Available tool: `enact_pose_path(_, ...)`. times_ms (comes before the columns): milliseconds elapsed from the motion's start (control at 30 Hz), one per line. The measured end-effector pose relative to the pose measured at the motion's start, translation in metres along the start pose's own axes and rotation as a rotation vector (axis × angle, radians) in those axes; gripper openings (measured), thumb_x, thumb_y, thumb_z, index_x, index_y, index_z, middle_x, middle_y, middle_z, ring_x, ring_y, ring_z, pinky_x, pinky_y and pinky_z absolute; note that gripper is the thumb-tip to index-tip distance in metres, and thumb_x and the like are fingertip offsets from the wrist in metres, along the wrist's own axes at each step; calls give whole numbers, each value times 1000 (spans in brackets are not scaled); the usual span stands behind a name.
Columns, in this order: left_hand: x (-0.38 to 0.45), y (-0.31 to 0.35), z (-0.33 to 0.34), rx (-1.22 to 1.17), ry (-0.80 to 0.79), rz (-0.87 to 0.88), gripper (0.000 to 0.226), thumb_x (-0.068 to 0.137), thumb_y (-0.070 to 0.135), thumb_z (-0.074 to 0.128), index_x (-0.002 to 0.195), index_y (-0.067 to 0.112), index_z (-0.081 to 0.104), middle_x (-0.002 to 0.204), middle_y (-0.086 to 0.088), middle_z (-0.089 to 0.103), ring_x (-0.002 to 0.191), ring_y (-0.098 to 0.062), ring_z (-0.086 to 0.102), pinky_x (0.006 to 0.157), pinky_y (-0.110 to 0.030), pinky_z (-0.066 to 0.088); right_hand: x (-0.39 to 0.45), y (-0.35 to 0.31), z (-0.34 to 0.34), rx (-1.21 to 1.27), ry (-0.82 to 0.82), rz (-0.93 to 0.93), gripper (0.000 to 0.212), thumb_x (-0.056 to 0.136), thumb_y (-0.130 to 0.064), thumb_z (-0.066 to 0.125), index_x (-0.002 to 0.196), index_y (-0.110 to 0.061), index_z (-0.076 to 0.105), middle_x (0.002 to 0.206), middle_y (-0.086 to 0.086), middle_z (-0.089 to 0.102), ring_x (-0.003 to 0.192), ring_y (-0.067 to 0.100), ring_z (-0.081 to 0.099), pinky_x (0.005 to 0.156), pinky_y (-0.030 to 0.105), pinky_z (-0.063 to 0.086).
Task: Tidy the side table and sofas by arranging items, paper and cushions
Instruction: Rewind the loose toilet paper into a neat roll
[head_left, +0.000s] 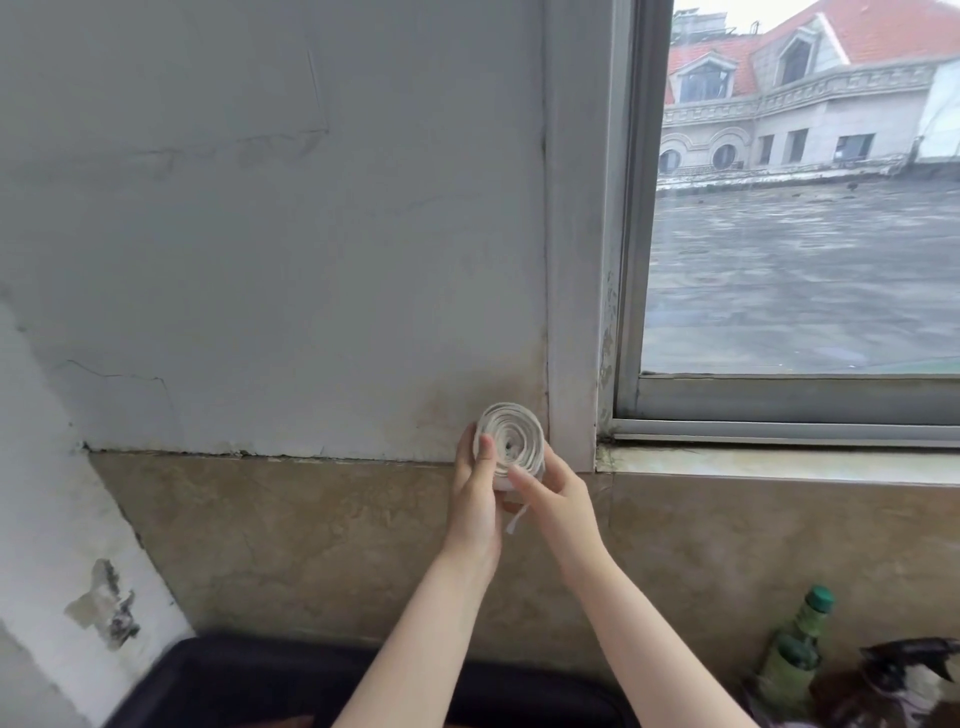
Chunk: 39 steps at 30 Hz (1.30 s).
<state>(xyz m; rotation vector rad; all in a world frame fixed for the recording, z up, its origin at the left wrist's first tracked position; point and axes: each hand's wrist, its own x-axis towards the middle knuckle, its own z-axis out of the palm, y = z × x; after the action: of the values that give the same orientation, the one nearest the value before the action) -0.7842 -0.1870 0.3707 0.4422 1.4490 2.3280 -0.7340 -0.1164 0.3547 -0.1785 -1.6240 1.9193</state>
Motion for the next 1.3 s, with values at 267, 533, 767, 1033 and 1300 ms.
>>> enact_pose_path(267, 10, 5, -28, 352, -142, 51, 103, 57, 35, 85, 142, 39, 26, 143, 1, 37, 127, -12, 43, 101, -30, 46, 1, -13, -14, 649, -65, 400, 46, 80, -31, 55, 117, -2, 55, 107, 15, 69, 100, 23, 67, 77, 29, 56)
enact_pose_path(533, 12, 13, -22, 252, -108, 139, 79, 47, 34, 83, 119, 22, 54, 109, 1, 63, 93, -10, 62, 71, -20, 52, -3, -14, -11, 307, 16, 459, 44, 100, -34, 38, 129, -2, 46, 90, 19, 69, 62, 24, 67, 63, 30, 58)
enact_pose_path(767, 16, 20, -15, -17, 10, 62, 64, 45, 35, 81, 102, 17, 60, 94, -1, 66, 83, -20, 64, 67, -35, 56, -15, -17, -4, 101, -38, 96, 60, 93, 13, 32, 131, -33, 42, 84, 14, 71, 85, 30, 68, 77, 31, 57)
enact_pose_path(1033, 17, 27, -21, -119, 50, -138, 24, 89, 25, 59, 109, 15, 52, 84, -3, 60, 58, -9, 62, 46, -20, 49, -16, -14, -8, 240, -150, 147, 67, 71, 31, 16, 97, -1, 69, 99, 23, 69, 99, 32, 67, 85, 31, 55)
enact_pose_path(1300, 12, 30, -26, -158, -129, -109, 98, 29, 18, 89, 117, 19, 46, 82, -1, 64, 59, -12, 64, 52, -24, 53, -17, -12, -18, -124, -234, 84, 54, 76, 20, 47, 103, -21, 68, 86, -4, 70, 80, 9, 64, 67, 12, 47)
